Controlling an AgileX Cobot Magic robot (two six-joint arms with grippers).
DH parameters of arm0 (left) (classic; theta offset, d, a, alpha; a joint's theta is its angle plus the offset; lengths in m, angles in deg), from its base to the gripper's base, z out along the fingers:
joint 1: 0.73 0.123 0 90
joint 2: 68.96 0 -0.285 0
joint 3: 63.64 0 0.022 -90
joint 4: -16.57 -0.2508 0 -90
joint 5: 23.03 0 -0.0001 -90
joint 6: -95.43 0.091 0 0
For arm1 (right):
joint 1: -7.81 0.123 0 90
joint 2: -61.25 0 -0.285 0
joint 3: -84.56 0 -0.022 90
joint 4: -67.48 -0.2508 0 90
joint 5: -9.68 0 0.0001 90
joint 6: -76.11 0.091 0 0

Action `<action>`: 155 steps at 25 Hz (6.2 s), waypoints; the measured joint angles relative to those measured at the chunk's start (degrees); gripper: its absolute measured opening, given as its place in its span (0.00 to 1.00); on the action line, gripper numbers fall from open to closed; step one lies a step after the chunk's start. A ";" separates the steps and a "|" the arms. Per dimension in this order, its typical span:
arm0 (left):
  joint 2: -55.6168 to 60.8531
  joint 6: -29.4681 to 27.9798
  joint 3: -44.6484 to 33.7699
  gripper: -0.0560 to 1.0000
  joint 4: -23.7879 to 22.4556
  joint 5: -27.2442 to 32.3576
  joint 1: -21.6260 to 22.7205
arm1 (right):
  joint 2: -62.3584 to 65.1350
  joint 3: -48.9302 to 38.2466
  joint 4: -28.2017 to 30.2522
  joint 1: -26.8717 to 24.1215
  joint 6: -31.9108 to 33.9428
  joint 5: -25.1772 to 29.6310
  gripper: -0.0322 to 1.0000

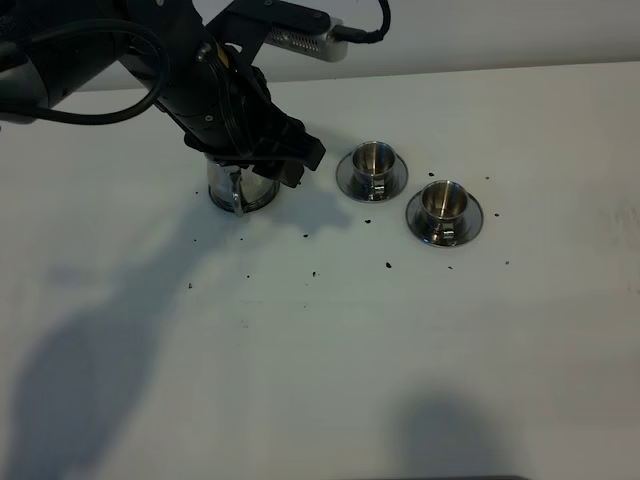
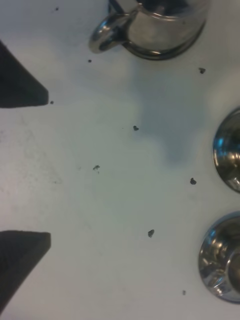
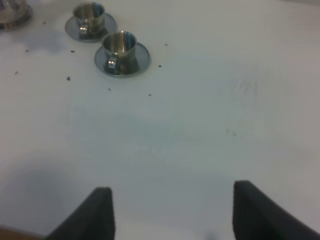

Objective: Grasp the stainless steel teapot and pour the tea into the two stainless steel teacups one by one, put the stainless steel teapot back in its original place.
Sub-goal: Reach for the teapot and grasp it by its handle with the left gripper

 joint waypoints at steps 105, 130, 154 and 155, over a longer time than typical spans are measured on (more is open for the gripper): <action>-23.44 -14.93 12.43 0.60 -0.70 -0.29 11.39 | 0.04 0.00 -1.30 0.00 -0.05 0.00 0.52; -23.96 -15.24 12.43 0.55 -0.08 -1.91 11.39 | 0.04 0.00 -1.30 0.00 -0.05 0.00 0.52; -23.96 -15.42 12.43 0.35 1.62 -4.61 11.39 | 0.04 0.00 -1.30 0.00 -0.05 0.00 0.52; -23.96 -15.42 12.43 0.33 1.62 -4.61 11.39 | 0.04 0.00 -1.30 0.00 -0.05 0.00 0.52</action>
